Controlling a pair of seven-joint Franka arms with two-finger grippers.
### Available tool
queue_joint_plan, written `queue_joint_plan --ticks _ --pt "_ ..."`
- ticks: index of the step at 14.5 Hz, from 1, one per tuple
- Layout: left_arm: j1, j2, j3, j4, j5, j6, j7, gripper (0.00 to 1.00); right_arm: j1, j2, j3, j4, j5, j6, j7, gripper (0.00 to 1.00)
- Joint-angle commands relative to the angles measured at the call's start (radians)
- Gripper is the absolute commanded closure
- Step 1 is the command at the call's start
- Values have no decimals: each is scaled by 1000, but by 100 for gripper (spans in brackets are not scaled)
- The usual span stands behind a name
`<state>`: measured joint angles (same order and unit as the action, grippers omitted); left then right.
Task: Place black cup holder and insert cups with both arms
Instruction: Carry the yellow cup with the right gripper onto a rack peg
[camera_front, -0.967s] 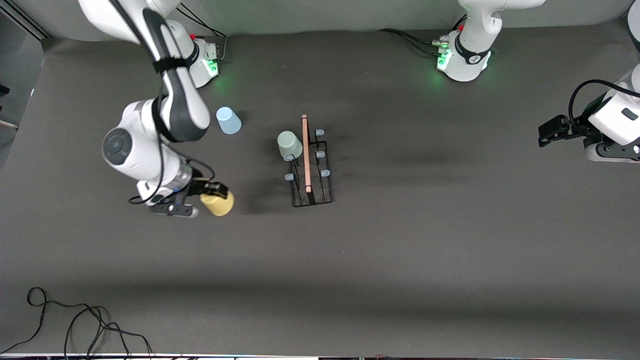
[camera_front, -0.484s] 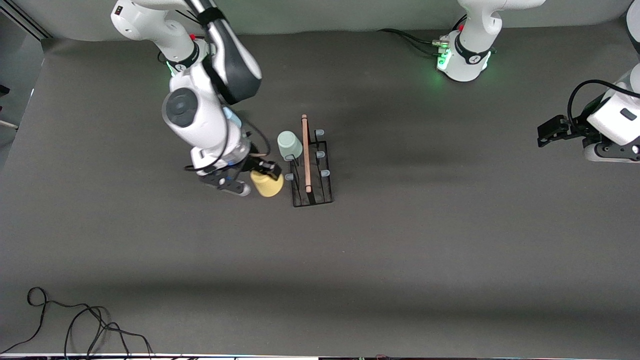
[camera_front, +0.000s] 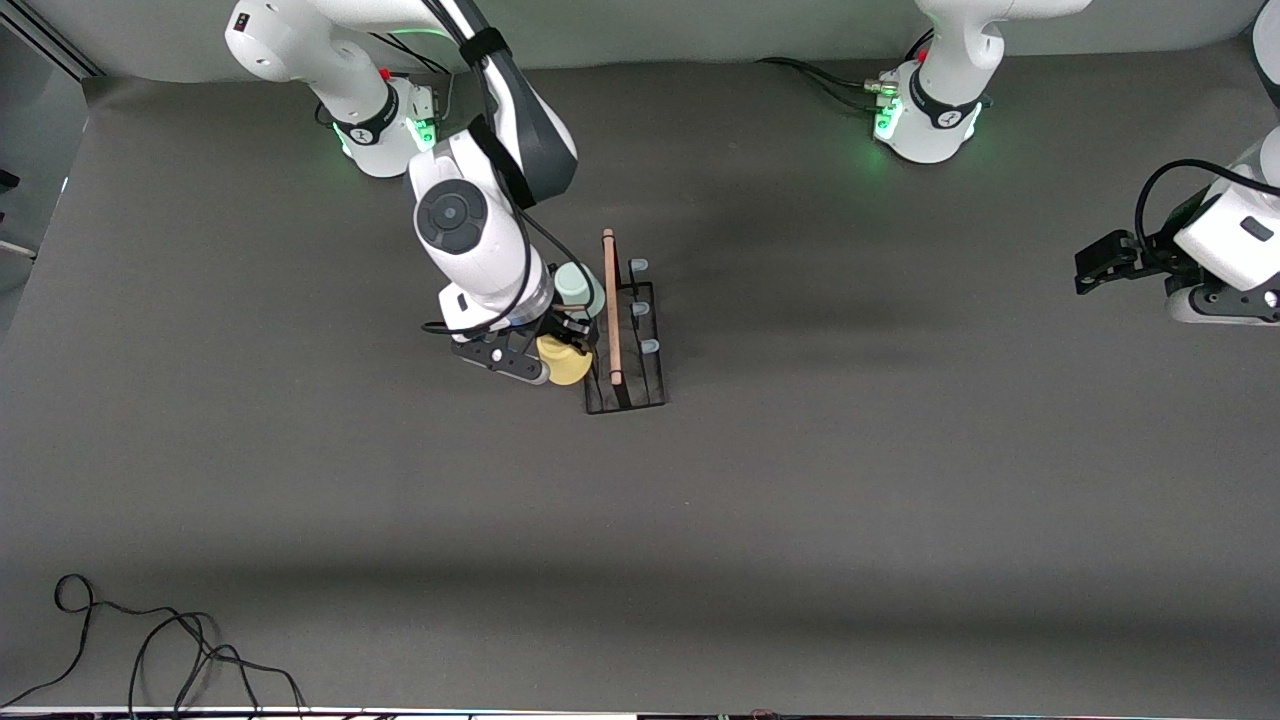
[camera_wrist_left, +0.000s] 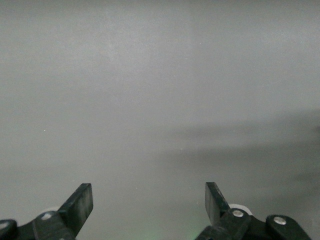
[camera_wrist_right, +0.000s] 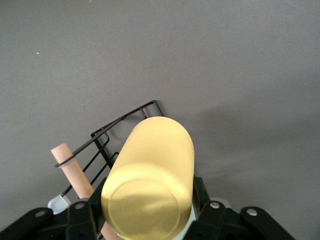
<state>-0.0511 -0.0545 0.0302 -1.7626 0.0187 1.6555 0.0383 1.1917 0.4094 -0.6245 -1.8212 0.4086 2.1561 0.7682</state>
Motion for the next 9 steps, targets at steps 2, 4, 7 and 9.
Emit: queue_joint_plan --ticks 2,4,7,9 --pt "-9 -19 2 -12 17 -5 -20 0 37 52 -11 25 -27 14 43 100" --pt "-9 -19 2 -12 17 -5 -20 0 39 72 -9 22 -27 27 43 100" --pt "-9 -19 2 -14 17 -5 -21 0 55 108 -9 23 -25 45 43 37" --pt "-9 -19 2 -12 17 -5 -20 0 55 109 -9 23 -25 45 43 8"
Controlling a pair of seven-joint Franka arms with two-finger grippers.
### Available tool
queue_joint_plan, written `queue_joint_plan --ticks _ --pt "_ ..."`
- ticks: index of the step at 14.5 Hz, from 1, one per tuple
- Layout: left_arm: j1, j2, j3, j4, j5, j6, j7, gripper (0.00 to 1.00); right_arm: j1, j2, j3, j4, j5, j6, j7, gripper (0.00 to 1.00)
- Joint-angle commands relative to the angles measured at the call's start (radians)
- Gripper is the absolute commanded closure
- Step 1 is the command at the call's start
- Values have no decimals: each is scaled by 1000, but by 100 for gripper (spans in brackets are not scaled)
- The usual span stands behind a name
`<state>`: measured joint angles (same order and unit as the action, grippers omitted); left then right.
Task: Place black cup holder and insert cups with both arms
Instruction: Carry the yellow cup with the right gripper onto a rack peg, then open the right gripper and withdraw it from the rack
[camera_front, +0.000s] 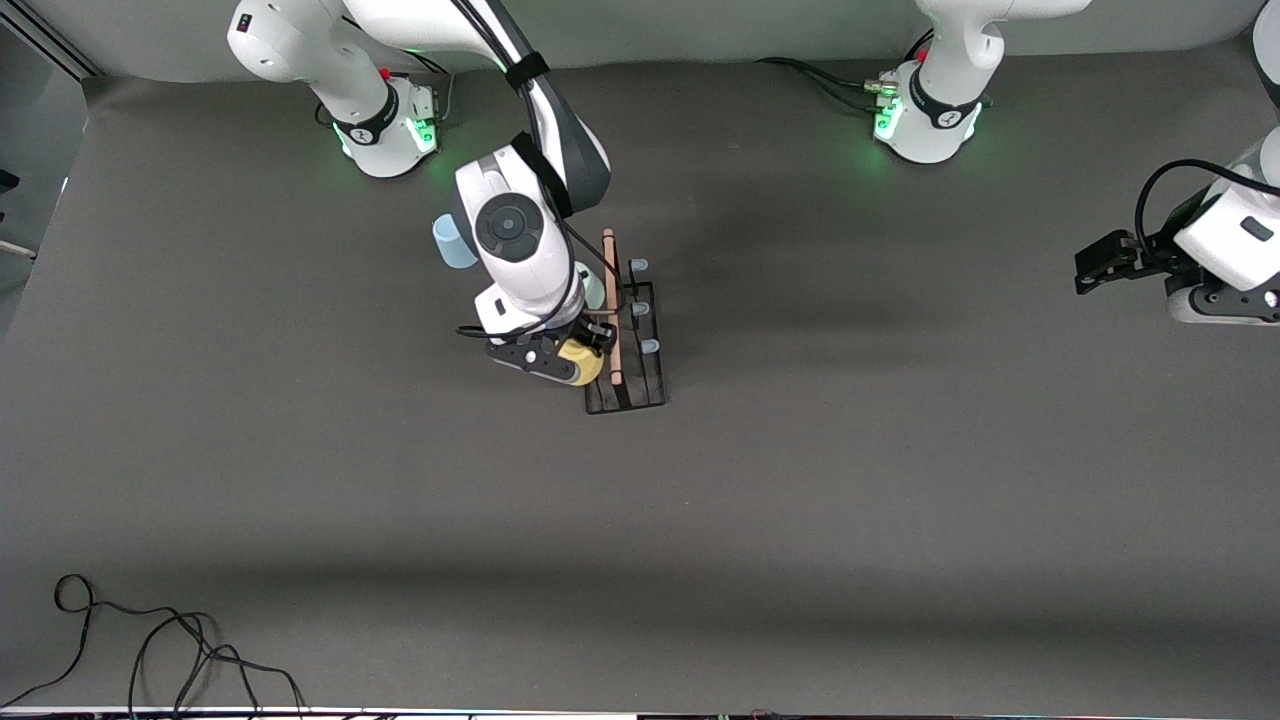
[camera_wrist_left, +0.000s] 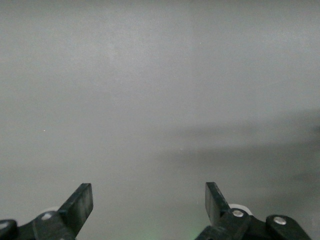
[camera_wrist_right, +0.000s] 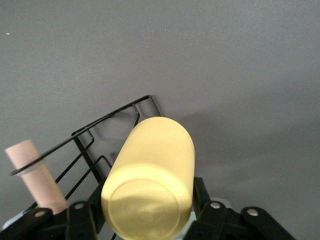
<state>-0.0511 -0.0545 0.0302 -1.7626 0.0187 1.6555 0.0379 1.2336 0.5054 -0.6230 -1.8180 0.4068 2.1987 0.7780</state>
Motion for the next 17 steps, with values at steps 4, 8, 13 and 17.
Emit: queue_joint_plan --ticks 4,8,13,17 --pt "-9 -18 1 -12 17 0 -21 0 -2 -13 -21 26 -25 -8 10 0" --pt "-10 -19 -1 -12 17 -6 -33 0 -14 -80 -142 80 -25 -190 -175 0" --pt "-12 -19 -18 -9 17 0 -52 0 -9 -90 -415 222 -25 -540 -536 0" --pt "-12 -19 -19 -11 17 -3 -58 0 -5 -90 -671 286 -25 -695 -834 0"
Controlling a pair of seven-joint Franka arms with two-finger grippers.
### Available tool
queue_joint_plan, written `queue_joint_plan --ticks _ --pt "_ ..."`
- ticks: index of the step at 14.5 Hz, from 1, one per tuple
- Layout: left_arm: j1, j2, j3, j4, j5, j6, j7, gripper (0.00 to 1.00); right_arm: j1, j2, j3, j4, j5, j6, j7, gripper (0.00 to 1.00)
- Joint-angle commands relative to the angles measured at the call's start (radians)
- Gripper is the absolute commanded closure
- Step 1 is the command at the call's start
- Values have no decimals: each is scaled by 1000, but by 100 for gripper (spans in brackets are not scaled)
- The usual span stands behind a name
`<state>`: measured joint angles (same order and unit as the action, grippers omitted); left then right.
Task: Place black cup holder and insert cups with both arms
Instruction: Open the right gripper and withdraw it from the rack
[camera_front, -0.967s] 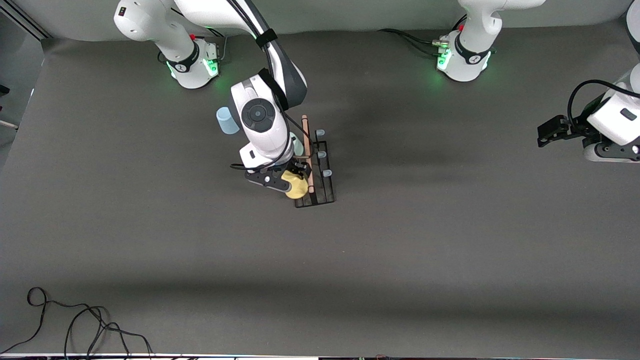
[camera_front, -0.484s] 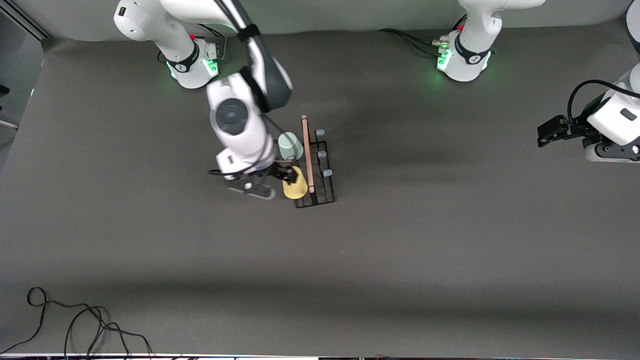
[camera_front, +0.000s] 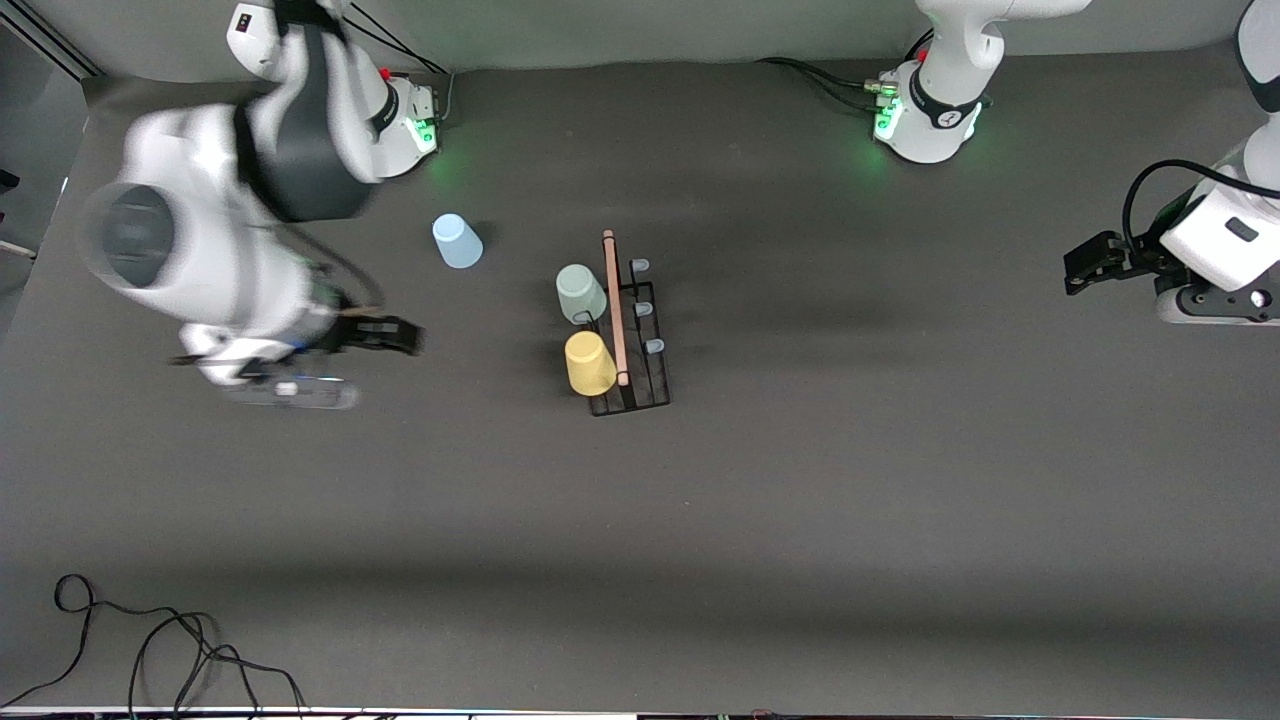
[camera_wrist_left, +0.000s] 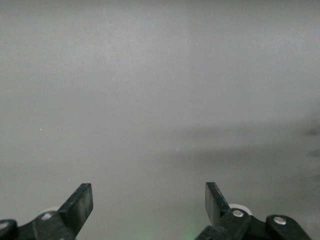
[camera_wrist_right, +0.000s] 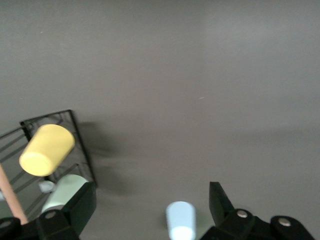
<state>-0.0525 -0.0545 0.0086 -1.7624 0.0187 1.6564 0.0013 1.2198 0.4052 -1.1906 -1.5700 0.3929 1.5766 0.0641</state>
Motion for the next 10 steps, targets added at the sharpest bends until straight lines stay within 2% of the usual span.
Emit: queue_joint_plan --ticks 1,5,6,10 --pt "-10 -19 2 -9 17 -4 -21 0 15 11 -157 44 -11 -99 -156 0" --pt "-9 -19 2 -9 17 -1 -21 0 12 11 -305 134 -11 -205 -263 0" --pt "-9 -18 2 -9 17 -1 -21 0 12 11 -322 140 -11 -207 -271 0" --pt "-9 -19 2 -9 17 -1 -21 0 6 11 -325 137 -14 -208 -273 0"
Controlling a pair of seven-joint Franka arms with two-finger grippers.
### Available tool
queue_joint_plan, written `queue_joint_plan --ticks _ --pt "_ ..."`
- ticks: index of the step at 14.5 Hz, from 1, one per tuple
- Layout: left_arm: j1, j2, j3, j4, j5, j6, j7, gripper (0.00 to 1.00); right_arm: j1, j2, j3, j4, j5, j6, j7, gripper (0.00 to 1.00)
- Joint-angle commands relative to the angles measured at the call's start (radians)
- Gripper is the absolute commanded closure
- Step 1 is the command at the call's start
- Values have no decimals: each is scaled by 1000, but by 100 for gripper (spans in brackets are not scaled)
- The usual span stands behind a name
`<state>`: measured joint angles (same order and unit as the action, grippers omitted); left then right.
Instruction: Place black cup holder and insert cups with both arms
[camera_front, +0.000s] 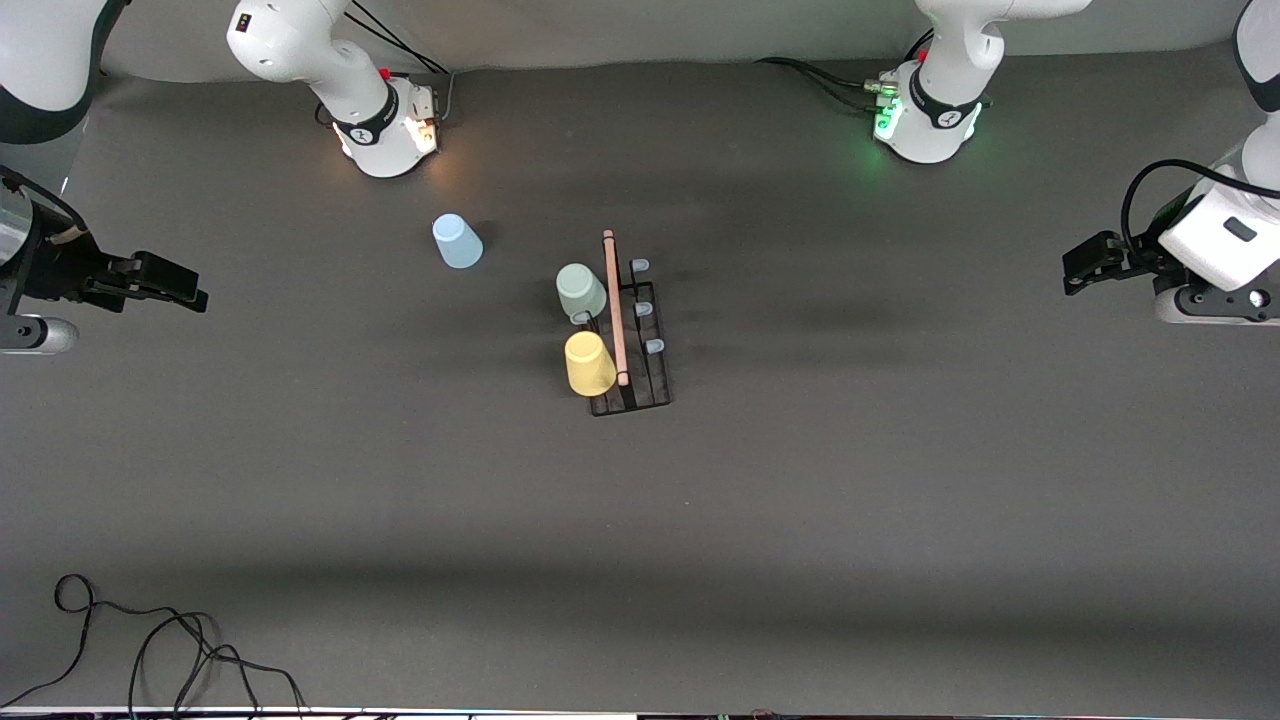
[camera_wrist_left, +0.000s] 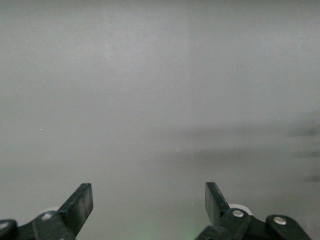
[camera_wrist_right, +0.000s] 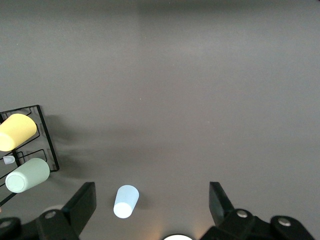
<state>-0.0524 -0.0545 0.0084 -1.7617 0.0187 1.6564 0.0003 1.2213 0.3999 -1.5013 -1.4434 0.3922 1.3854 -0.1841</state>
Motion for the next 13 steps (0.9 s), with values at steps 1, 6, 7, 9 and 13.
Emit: queue_joint_plan --ticks 1,6,7,9,13 --pt "-9 -19 2 -10 17 -3 -20 0 6 16 -13 9 -13 -19 -25 0" --pt "-10 -19 2 -12 17 -1 -20 0 -23 16 25 17 -32 -29 -25 0" --pt "-10 -19 2 -10 17 -1 -20 0 -69 11 83 23 -48 -29 -25 0" --pt "-9 -18 2 -10 17 0 -20 0 -185 -38 246 64 -123 -43 -15 0" --pt "-10 -18 2 -12 17 0 -20 0 -496 -180 685 74 -338 -42 -6 0"
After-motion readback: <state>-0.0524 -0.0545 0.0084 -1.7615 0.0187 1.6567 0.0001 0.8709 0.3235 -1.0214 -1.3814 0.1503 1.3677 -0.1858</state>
